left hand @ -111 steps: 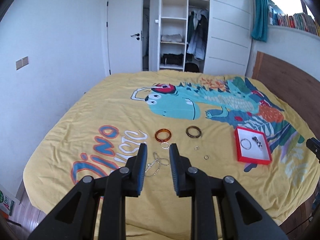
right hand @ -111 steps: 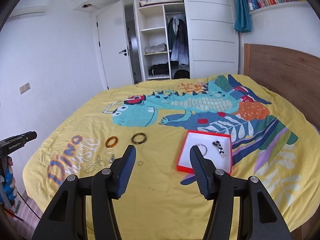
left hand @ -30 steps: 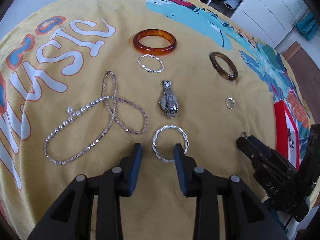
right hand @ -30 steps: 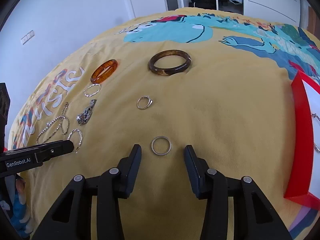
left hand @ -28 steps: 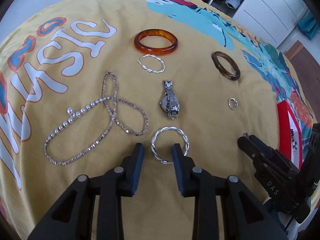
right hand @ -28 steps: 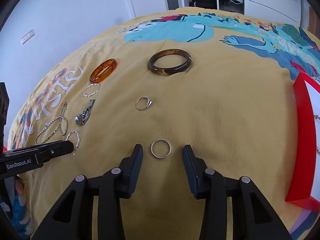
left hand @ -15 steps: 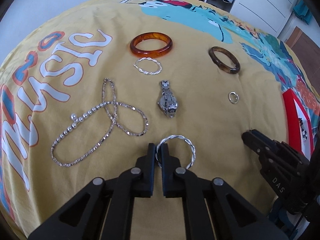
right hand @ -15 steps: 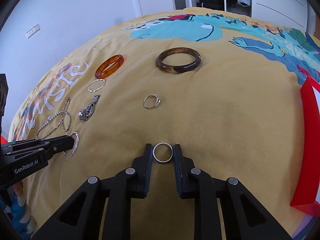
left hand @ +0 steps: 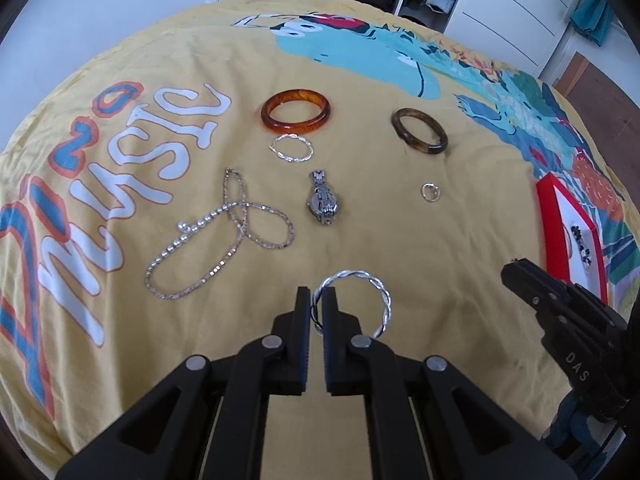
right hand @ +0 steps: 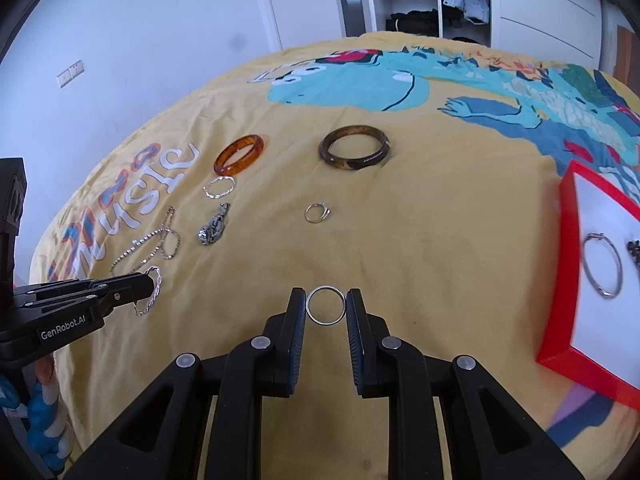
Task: Organize jewelry
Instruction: 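Carry the twisted bangle and silver ring into the red box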
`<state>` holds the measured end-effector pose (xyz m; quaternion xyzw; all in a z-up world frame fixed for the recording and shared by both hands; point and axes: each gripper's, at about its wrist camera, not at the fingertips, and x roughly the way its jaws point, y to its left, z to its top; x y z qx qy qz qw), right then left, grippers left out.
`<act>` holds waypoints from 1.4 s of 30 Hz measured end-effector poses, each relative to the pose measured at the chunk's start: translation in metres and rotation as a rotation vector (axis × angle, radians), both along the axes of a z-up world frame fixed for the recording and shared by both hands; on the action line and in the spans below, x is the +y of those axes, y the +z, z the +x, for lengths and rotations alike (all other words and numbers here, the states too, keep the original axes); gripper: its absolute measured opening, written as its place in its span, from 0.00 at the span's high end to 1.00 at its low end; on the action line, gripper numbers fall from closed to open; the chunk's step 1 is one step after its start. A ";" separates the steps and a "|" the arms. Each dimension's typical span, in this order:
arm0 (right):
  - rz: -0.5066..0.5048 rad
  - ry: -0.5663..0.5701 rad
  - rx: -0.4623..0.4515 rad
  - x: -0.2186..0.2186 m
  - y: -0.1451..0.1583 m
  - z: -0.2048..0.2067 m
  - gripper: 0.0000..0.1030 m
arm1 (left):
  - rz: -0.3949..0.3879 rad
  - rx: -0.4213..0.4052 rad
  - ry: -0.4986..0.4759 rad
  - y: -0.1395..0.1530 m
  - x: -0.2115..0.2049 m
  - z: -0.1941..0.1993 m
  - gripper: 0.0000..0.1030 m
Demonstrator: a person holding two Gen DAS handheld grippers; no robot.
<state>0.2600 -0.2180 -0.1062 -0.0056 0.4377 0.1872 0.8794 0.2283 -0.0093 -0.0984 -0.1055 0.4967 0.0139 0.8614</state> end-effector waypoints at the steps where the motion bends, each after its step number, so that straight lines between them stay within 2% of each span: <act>1: 0.001 -0.005 -0.004 -0.002 0.004 -0.003 0.81 | 0.003 -0.006 -0.002 0.005 0.001 -0.005 0.96; 13: 0.000 -0.087 -0.072 -0.047 0.061 -0.052 0.81 | 0.003 -0.056 -0.031 0.045 -0.007 -0.043 0.96; 21: -0.004 -0.164 -0.095 -0.093 0.080 -0.083 0.81 | -0.020 -0.076 -0.085 0.064 -0.036 -0.061 0.96; 30: -0.025 -0.270 -0.112 -0.157 0.089 -0.096 0.81 | -0.025 -0.096 -0.201 0.081 -0.097 -0.055 0.96; 42: -0.048 -0.378 -0.113 -0.240 0.080 -0.066 0.81 | -0.027 -0.119 -0.381 0.087 -0.208 -0.005 0.96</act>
